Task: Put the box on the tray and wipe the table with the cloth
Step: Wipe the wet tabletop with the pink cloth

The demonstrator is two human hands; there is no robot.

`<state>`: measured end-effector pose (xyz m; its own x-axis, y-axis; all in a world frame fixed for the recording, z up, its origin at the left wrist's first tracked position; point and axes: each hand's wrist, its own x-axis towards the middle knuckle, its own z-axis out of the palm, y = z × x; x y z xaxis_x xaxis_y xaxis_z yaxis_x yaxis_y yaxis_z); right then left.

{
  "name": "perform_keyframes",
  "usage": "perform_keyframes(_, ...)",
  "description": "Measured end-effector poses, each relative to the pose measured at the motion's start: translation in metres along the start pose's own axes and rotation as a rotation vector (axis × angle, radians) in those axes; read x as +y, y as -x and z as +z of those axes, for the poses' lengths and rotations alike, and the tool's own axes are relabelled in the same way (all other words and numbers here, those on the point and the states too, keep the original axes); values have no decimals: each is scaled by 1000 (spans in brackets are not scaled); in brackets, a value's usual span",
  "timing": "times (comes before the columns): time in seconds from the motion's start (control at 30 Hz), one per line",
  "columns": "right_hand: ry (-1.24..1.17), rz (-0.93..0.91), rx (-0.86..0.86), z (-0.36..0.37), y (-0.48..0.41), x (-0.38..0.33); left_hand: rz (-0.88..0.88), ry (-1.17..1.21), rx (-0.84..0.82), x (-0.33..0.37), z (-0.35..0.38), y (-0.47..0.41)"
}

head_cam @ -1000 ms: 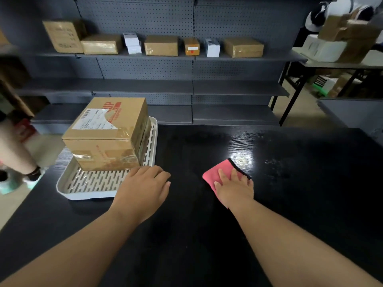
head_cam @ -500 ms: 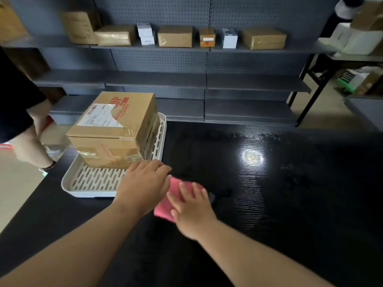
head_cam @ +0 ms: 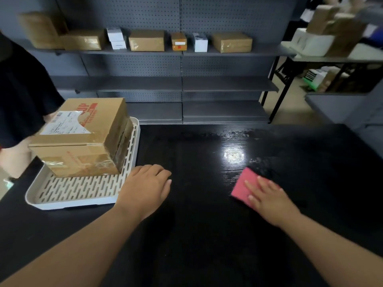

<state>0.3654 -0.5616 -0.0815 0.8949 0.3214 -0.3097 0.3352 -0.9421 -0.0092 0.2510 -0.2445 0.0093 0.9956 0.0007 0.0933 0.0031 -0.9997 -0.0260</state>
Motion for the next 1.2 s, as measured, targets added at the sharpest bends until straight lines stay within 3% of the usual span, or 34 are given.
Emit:
perform_keyframes(0.1, -143, 325, -107, -7, -38, 21, 21, 19, -11, 6, 1, -5)
perform_keyframes(0.17, -138, 323, -92, 2, -48, -14, 33, 21, -11, 7, 2, -7)
perform_keyframes(0.3, -38, -106, -62, 19, 10, -143, 33, 3, 17, 7, 7, -18)
perform_keyframes(0.37, -45, -347, -175, 12, 57, -183, 45, -7, 18, 13, 8, -24)
perform_keyframes(0.43, -59, -500, -223, 18, 83, -178, 52, -22, 22, 18, 6, -30)
perform_keyframes(0.47, -38, -558, -96, 24, 85, -158, 56, -19, 24, 20, 5, -32)
perform_keyframes(0.57, -37, -279, 46, 18, 73, -80, 66, 23, 36, 22, 7, -37)
perform_keyframes(0.63, 29, -86, -36, 8, 46, -24, 68, 42, 33, 23, 9, -38)
perform_keyframes(0.77, -175, 349, -84, -5, -26, 83, 73, 55, 21, 24, 16, -41)
perform_keyframes(0.87, -272, 618, -49, -14, -54, 61, 61, 61, -1, 24, 22, -47)
perform_keyframes(0.93, -310, 668, -30, -25, -67, 14, 48, 78, -11, 23, 27, -54)
perform_keyframes(1.1, -151, 76, -61, -26, -75, -128, -16, 91, -24, 18, 38, -86)
perform_keyframes(1.2, -125, -109, -32, -26, -87, -132, -54, 69, -47, 14, 42, -109)
